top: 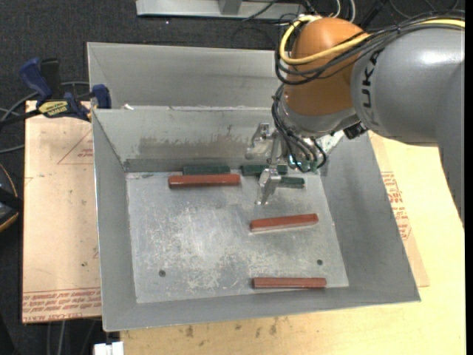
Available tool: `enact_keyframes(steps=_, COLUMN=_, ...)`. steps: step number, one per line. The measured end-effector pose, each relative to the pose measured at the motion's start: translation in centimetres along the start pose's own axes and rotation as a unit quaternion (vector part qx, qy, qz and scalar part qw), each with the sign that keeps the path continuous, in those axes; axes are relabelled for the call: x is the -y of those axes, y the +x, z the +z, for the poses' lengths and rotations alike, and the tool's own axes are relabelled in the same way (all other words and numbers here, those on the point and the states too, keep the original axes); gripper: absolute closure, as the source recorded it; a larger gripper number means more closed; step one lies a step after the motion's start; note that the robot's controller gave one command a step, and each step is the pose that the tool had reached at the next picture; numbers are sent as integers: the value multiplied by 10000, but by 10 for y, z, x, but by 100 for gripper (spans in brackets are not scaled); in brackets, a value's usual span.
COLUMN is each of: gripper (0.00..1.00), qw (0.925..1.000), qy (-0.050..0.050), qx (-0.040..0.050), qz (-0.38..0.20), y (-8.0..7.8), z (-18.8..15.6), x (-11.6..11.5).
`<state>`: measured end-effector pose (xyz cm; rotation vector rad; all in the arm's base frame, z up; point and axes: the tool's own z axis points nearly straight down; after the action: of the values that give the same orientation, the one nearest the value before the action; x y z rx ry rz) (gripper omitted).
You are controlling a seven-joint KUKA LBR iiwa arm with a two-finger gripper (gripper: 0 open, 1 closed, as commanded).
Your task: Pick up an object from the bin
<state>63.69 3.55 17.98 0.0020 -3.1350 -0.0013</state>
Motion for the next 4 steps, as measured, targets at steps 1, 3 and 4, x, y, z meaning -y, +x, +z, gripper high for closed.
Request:
enact_keyframes(steps=1, gripper=0, qw=10000, qy=-2, qx=41, qz=3, y=-2, z=-5, x=0)
enact_keyframes(steps=3, gripper=0, qw=9991, qy=-28, qx=53, qz=-426, y=-6, z=98, x=59)
enact_keyframes(steps=4, gripper=0, qw=9984, qy=1, qx=156, qz=-549, y=9, z=98, x=61)
